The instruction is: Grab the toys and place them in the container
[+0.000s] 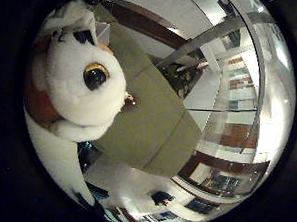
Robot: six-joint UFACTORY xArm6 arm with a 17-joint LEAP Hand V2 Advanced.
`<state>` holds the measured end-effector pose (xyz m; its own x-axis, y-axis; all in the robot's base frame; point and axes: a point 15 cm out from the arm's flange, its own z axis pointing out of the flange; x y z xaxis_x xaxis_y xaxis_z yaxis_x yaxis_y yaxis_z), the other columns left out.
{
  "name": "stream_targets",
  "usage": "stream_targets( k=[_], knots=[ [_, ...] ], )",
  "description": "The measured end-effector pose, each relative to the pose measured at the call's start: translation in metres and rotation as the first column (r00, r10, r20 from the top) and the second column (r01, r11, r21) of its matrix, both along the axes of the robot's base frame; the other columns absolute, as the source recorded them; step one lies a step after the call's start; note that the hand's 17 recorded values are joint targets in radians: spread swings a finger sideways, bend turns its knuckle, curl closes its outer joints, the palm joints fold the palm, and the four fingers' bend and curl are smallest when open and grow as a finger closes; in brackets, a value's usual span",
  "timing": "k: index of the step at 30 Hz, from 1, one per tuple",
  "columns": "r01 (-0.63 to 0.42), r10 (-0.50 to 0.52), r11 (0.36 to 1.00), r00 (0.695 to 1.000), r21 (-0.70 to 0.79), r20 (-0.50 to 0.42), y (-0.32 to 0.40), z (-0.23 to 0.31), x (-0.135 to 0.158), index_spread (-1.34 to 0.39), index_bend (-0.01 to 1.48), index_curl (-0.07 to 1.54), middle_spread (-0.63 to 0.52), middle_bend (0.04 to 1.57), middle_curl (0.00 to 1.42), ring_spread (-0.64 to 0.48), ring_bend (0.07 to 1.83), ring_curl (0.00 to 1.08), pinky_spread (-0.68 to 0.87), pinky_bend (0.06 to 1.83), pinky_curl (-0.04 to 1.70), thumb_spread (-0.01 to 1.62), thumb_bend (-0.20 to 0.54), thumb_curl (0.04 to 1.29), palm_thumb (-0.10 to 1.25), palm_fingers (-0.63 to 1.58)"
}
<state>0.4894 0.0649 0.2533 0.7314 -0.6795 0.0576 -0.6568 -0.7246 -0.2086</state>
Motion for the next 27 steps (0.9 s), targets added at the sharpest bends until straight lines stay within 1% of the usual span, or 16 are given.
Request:
stream_targets(
  k=[9,15,22,25,27],
  knots=[
    [-0.096,0.096,0.995,0.995,0.019,-0.022,0.1,-0.01,-0.016,-0.23,1.11,0.9,-0.13,1.36,0.79,-0.29,1.22,0.99,-0.2,1.41,0.85,1.05,-0.013,0.68,1.03,1.1],
    [-0.127,0.13,0.99,0.99,0.062,-0.051,0.153,-0.022,-0.012,-0.23,1.12,0.9,-0.13,1.36,0.79,-0.29,1.22,0.99,-0.2,1.4,0.87,1.04,-0.014,0.68,1.01,1.1],
    [-0.151,0.157,0.982,0.986,0.118,-0.048,0.209,-0.029,-0.003,-0.23,1.12,0.9,-0.13,1.36,0.79,-0.29,1.22,0.99,-0.21,1.39,0.88,1.04,-0.013,0.69,1.01,1.1],
    [-0.166,0.173,0.977,0.984,0.134,-0.044,0.229,-0.029,-0.003,-0.23,1.12,0.9,-0.13,1.35,0.79,-0.29,1.22,0.99,-0.2,1.39,0.88,1.06,-0.025,0.68,0.96,1.1],
    [-0.176,0.183,0.975,0.982,0.139,-0.037,0.238,-0.03,-0.004,-0.24,1.07,0.89,-0.13,1.32,0.77,-0.28,1.21,0.95,-0.21,1.35,0.85,1.09,-0.02,0.66,0.93,1.11]
  ],
)
